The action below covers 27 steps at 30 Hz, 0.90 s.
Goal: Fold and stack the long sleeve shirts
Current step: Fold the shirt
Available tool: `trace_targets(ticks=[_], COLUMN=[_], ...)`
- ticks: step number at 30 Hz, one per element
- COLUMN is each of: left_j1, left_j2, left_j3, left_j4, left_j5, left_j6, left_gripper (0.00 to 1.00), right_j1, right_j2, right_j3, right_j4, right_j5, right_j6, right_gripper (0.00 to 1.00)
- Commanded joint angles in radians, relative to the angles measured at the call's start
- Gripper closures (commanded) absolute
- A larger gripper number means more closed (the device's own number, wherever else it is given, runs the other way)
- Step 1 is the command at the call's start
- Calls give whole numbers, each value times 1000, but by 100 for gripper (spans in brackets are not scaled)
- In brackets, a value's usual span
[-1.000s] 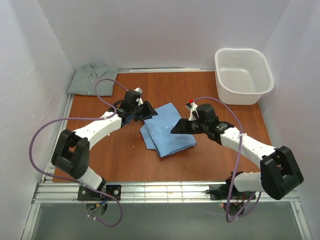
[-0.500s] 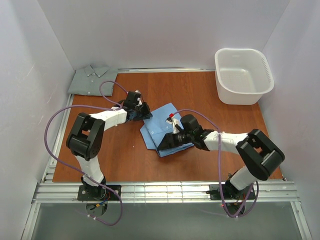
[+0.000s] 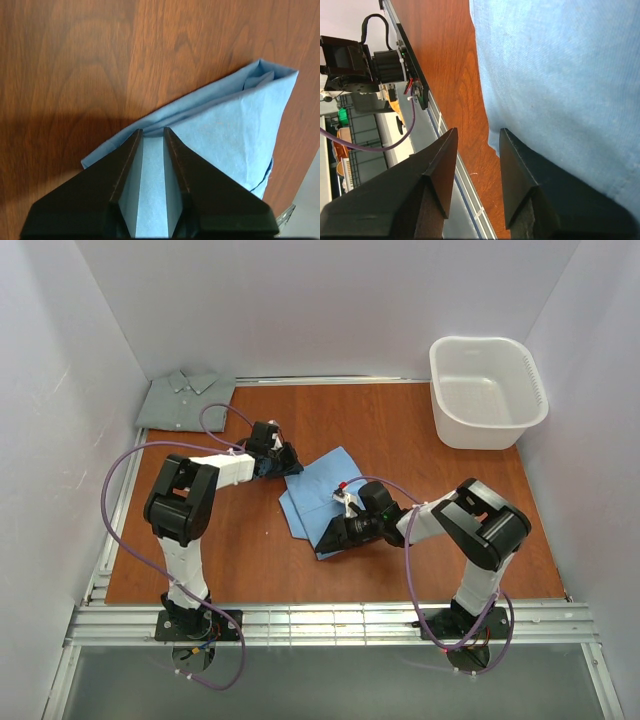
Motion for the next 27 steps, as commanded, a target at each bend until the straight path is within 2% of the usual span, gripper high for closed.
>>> trace_targets(ticks=[1,5,9,11,16,22,27], left_j1=[15,11,-18,-56,-228,-395,-399], left_j2=[9,-142,-320,-408,-537,-513,-476], left_j3=[36,44,10,-22,-145,-315,-407], left_j4=[-16,-16,-34,-58,-82,-37,40], left_j5=[-24,-25,-51,-48,-36,1,-25], left_j6=[46,94,111,105,27,-125,-216], left_gripper=[83,72,46,40,42,53,59], right_j1=[-2,-78,-178,-235,-335,-438,-527], right_j2=[-27,-166,-271,-300,-289,-167,-47], right_j3=[-1,-4,-2,-16,-65,-110,-130], right_j4=[15,-9,-109,-129,-159,-164,-163], right_j5=[-15,-25,-59,-91,-186,-263,-297], right_j6=[-5,-22,-80,-112,-189,-287,-291], right_gripper=[68,64,61,60,60,64,70])
